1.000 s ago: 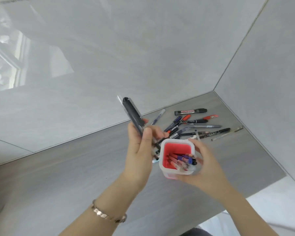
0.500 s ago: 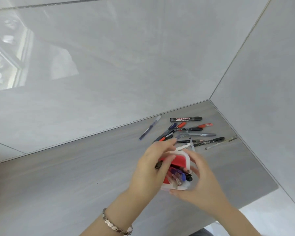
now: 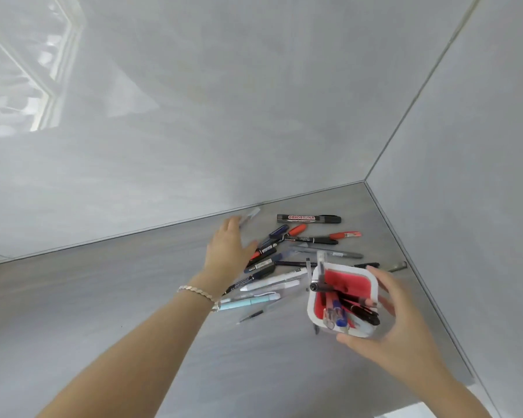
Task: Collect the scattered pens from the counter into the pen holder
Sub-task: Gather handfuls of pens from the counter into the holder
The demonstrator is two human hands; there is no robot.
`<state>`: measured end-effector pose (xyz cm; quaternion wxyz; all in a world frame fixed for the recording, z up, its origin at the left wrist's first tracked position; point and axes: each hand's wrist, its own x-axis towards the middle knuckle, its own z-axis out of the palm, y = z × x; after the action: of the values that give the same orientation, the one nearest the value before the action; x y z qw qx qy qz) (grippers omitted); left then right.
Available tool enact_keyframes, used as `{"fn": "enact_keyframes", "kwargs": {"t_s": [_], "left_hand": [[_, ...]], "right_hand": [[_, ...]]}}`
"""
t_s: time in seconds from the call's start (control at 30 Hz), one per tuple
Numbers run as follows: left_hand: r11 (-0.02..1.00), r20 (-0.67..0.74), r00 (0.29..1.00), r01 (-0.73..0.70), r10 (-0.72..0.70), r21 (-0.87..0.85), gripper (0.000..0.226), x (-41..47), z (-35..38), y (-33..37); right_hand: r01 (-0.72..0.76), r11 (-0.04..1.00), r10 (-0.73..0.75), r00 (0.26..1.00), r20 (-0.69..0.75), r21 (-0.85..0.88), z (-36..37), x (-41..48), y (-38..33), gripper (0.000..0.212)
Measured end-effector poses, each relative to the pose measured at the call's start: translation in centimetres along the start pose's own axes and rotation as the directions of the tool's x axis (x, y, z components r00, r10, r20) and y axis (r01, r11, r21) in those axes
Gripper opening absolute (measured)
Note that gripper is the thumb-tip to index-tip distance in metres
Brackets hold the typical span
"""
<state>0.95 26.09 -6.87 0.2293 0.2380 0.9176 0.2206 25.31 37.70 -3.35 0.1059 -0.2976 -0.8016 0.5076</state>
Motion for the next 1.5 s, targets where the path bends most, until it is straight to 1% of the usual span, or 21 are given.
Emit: {"fn": "enact_keyframes", "kwargs": {"t_s": [0.03,0.1,0.2,0.27,0.4,0.53,0.73,0.77,0.87,0.93,1.0,1.03,1.07,1.1,1.17,1.2,1.23,1.27,1.3,1.37,1.5], "left_hand": [[0.996,0.017,0.998,0.057,-0.059,0.07,0.063,1.2,0.4,-0.5],[0.98,0.055,0.993,0.092,-0.103,0.174,0.059,2.7,1.0,-0.8],[0.968,0.107,0.993,0.031,-0.059,0.248,0.034,3.8,1.6,-0.4],[0.954,0.146,0.989,-0.032,-0.013,0.298,0.028,3.9,1.7,-0.2],[0.956,0.122,0.99,-0.097,0.066,0.275,0.03,3.7,2.1,-0.5],[0.923,0.22,0.972,-0.157,0.082,0.35,0.041,3.5,2.2,-0.4],[0.857,0.196,0.978,-0.157,0.067,0.491,0.023,2.8,3.2,-1.3],[0.886,0.172,0.983,-0.129,0.056,0.445,0.022,2.5,3.1,-1.8],[0.98,0.135,0.991,-0.03,0.003,0.197,0.019,1.3,1.6,-2.9],[0.998,0.152,0.988,-0.003,-0.008,0.068,0.015,0.3,0.2,-3.7],[0.985,0.138,0.99,0.033,-0.009,-0.168,0.016,-1.8,-1.2,-3.9],[0.944,0.105,0.994,0.027,0.009,-0.328,0.019,-3.4,-1.9,-3.4],[0.87,0.047,0.998,-0.004,0.032,-0.494,0.021,-5.2,-2.6,-2.7],[0.757,-0.02,0.999,-0.044,0.042,-0.652,0.022,-7.1,-3.3,-1.7],[0.454,-0.129,0.99,-0.144,0.065,-0.879,0.025,-10.3,-4.5,0.4],[0.32,-0.175,0.981,-0.194,0.086,-0.927,0.026,-11.6,-4.9,1.4],[0.224,-0.22,0.969,-0.24,0.111,-0.944,0.025,-12.6,-5.0,2.3],[0.173,-0.259,0.956,-0.281,0.139,-0.944,0.021,-13.4,-4.7,3.0],[0.159,-0.283,0.945,-0.309,0.164,-0.938,0.018,-14.0,-4.2,3.7],[0.186,-0.277,0.941,-0.313,0.196,-0.931,0.017,-14.8,-2.6,4.4],[0.261,-0.222,0.953,-0.273,0.209,-0.926,0.042,-15.3,-0.8,4.1]], "right_hand": [[-0.007,1.0,0.007,1.0,-0.012,0.001,-0.4,0.5,0.3,0.09],[-0.001,1.0,0.002,1.0,-0.03,0.016,-0.7,1.4,0.3,0.089],[0.012,0.998,-0.008,0.998,-0.068,0.06,-0.6,2.3,-0.1,0.082],[0.022,0.996,-0.015,0.996,-0.083,0.081,-0.3,2.8,-0.2,0.077],[0.042,0.997,-0.036,0.996,-0.083,0.063,0.5,3.2,0.3,0.087],[0.06,0.997,-0.056,0.995,-0.088,0.04,1.1,3.1,0.8,0.091],[0.056,0.998,-0.053,0.992,-0.118,0.027,1.5,2.2,0.3,0.094],[0.059,0.998,-0.056,0.991,-0.119,0.022,1.5,2.0,0.2,0.094],[0.054,0.998,-0.051,0.993,-0.107,0.023,1.4,1.3,0.1,0.093],[0.049,0.999,-0.047,0.995,-0.087,0.015,1.5,0.9,0.0,0.094],[0.057,0.998,-0.056,0.996,-0.071,0.014,1.7,0.6,-0.3,0.092],[0.065,0.998,-0.064,0.996,-0.063,0.019,1.9,0.4,-0.5,0.091],[0.068,0.997,-0.066,0.996,-0.055,0.027,2.1,0.2,-0.7,0.091],[0.067,0.997,-0.065,0.997,-0.046,0.034,2.4,0.0,-0.9,0.09],[0.065,0.997,-0.064,0.998,-0.029,0.042,3.1,-0.3,-1.4,0.09],[0.07,0.997,-0.069,0.997,-0.016,0.043,3.6,-0.5,-1.5,0.089],[0.077,0.996,-0.077,0.997,0.0,0.045,4.1,-0.7,-1.7,0.089],[0.082,0.995,-0.083,0.996,0.016,0.054,4.5,-0.9,-1.8,0.09],[0.081,0.994,-0.083,0.996,0.029,0.07,5.0,-1.1,-1.9,0.091],[0.065,0.992,-0.07,0.997,0.044,0.107,5.8,-1.5,-1.9,0.094],[0.076,0.994,-0.077,0.997,0.011,0.083,6.3,-2.0,-1.7,0.093]]}}
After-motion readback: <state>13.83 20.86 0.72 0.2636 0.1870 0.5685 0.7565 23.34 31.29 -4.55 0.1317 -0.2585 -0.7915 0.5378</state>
